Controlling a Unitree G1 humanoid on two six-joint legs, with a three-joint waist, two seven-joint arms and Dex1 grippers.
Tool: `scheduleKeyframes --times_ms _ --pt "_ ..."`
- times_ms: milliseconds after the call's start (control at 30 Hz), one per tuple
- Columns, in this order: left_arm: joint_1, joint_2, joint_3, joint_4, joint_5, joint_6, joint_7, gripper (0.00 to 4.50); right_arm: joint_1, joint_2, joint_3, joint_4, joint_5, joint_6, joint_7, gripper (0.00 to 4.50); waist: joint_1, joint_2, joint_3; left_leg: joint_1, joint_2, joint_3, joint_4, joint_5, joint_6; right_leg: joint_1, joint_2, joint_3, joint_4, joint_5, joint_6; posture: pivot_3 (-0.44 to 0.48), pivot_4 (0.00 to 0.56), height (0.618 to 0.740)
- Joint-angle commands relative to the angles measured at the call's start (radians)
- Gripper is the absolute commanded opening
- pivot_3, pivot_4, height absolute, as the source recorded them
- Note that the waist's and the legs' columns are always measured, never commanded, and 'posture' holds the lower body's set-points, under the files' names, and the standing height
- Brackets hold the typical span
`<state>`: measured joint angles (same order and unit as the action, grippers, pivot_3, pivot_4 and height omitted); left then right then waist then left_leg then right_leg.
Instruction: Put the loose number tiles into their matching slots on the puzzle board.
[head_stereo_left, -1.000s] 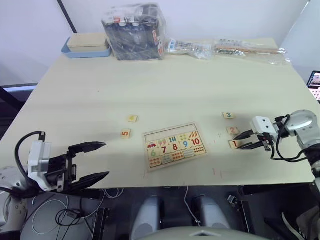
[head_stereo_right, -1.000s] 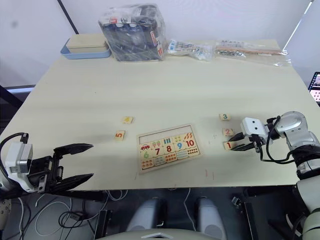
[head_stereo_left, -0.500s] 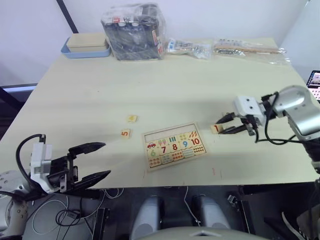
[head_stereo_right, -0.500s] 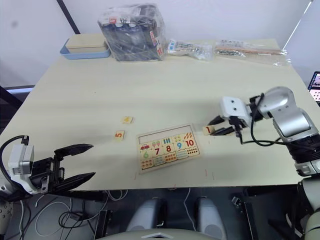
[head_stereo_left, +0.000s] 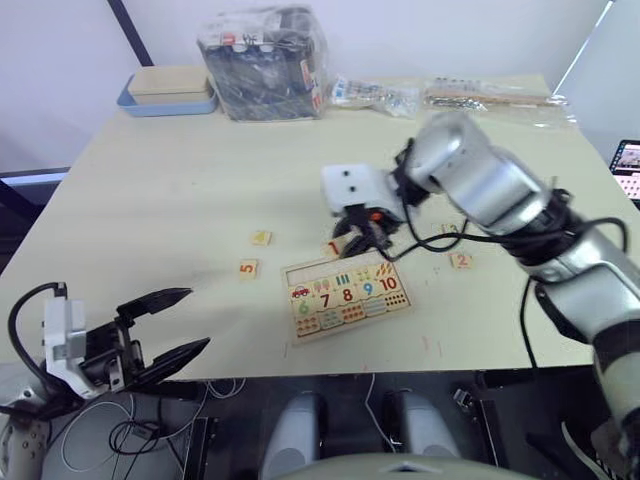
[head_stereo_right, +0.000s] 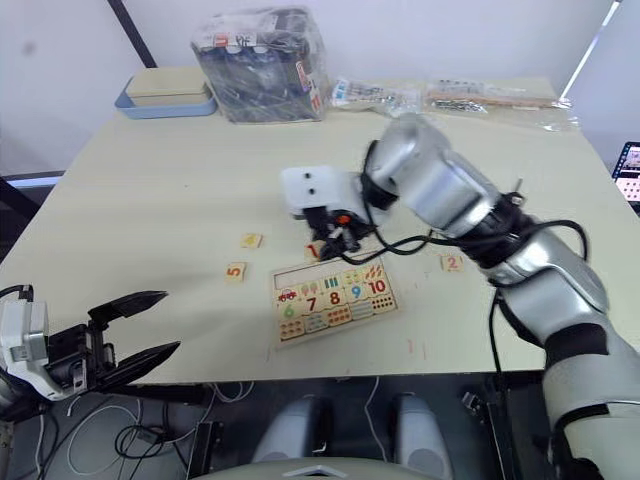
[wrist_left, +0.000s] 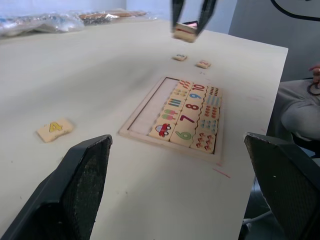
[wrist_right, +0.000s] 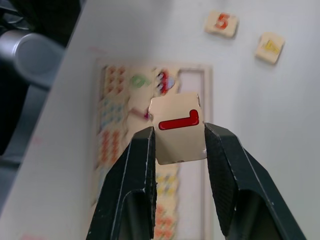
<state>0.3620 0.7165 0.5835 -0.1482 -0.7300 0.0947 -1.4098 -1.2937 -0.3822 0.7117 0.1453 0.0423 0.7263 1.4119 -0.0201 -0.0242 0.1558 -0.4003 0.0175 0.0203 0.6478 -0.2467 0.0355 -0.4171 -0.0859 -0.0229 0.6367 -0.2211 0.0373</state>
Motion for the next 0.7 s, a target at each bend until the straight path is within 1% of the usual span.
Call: scheduleKeyframes --times_ms 33,200,267,400,700 --pt "0.004 -0.002 0.034 -0.014 -0.01 -0.024 0.005 4.5 -0.059 0.085 0.018 0.137 -0.051 -0.054 -0.035 0.86 0.003 0.001 0.0 0.0 0.0 0.0 0.0 0.0 0.0 0.0 0.0 -0.003 0.0 0.0 0.0 0.0 0.15 0.74" --pt "0.014 -0.007 0.039 -0.009 -0.013 -0.03 0.007 4.5 -0.072 0.209 0.048 0.306 -0.111 -0.126 -0.071 0.86 -0.001 0.001 0.001 -0.001 -0.001 0.0 0.001 0.0 0.0 0.0 -0.002 -0.007 0.0 0.0 0.0 0.0 0.15 0.74" --pt "0.02 -0.01 0.039 -0.013 -0.014 -0.031 0.011 4.5 -0.065 0.262 0.066 0.373 -0.144 -0.151 -0.09 0.86 -0.009 0.002 0.001 -0.001 -0.001 -0.001 0.0 0.0 0.0 0.0 -0.001 -0.008 0.0 0.0 0.0 0.0 0.15 0.74" --pt "0.03 -0.014 0.038 -0.017 -0.011 -0.033 0.014 4.5 -0.066 0.33 0.083 0.474 -0.196 -0.189 -0.108 0.86 -0.016 0.002 0.002 -0.001 -0.001 -0.001 0.0 0.0 -0.001 0.0 0.004 -0.009 0.002 0.0 0.0 0.0 0.15 0.74" --pt "0.038 -0.009 0.034 -0.048 -0.012 -0.019 0.043 4.5 -0.064 0.418 0.099 0.542 -0.27 -0.2 -0.088 0.86 -0.021 0.002 0.002 -0.001 0.0 -0.002 0.0 0.0 -0.001 0.0 0.006 -0.009 0.002 0.0 0.0 0.0 0.15 0.74"
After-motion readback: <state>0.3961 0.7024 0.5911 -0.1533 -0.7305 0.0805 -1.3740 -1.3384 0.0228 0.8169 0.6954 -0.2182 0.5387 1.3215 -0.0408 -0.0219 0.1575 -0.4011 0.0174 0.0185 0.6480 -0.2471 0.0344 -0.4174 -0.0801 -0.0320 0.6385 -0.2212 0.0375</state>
